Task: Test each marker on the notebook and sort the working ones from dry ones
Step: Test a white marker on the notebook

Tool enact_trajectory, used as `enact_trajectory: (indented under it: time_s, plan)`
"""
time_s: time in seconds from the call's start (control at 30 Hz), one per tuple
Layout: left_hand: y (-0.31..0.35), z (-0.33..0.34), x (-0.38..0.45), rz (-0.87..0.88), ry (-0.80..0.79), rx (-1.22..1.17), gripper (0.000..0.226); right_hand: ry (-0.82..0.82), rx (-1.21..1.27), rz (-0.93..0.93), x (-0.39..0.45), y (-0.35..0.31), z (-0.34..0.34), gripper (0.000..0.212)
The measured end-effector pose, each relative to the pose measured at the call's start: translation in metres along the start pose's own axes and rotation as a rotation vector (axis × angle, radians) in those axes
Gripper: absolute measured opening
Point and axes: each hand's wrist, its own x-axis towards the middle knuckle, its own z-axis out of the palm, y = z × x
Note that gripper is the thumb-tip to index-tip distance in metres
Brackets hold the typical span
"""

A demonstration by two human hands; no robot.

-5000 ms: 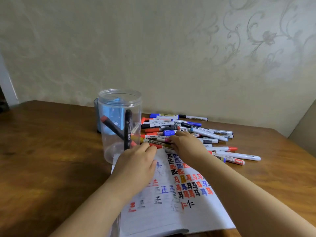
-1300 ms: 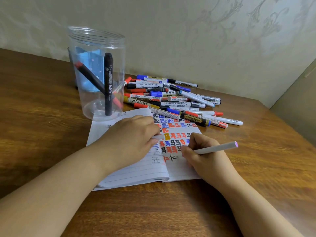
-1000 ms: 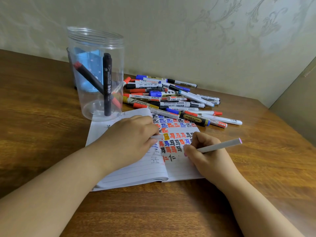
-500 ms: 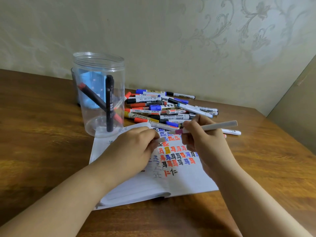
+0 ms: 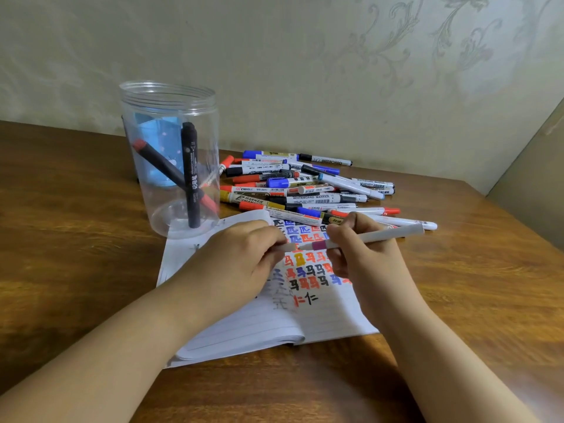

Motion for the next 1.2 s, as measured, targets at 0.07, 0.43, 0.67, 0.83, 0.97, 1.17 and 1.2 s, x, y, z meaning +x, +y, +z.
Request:
enact_trajectory:
  time_s: [0.07,0.43,0.67,0.83,0.97,1.17,1.2]
  plan:
    - [-0.002,0.001,-0.001,0.020,-0.018,0.011,0.012,-0.031,-0.020,-0.007,-0.001,0.001,0.001,0.032]
    - [0.005,0.001,-0.001,0.043,-0.013,-0.094,0.018,-0.165,0.099,0.040,-0.002,0.009,0.001,0.035]
    - [0.007,0.004,-0.004,0.076,-0.014,-0.081,0.018,-0.128,0.161,0.018,-0.005,0.015,0.004,0.036]
    - [0.009,0.007,-0.005,0.048,-0.006,-0.101,0.019,-0.108,0.055,-0.022,-0.007,0.014,0.005,0.034]
    - [0.006,0.006,0.000,-0.006,0.011,-0.092,0.013,-0.127,-0.062,-0.085,-0.005,0.006,0.002,0.032]
    - [0.006,-0.023,0.004,-0.099,0.075,0.005,0.006,-0.057,-0.088,-0.117,-0.011,-0.023,0.001,0.032]
    - [0.008,-0.032,0.000,-0.103,0.069,0.035,0.007,-0.083,-0.090,-0.117,-0.014,-0.028,0.005,0.032]
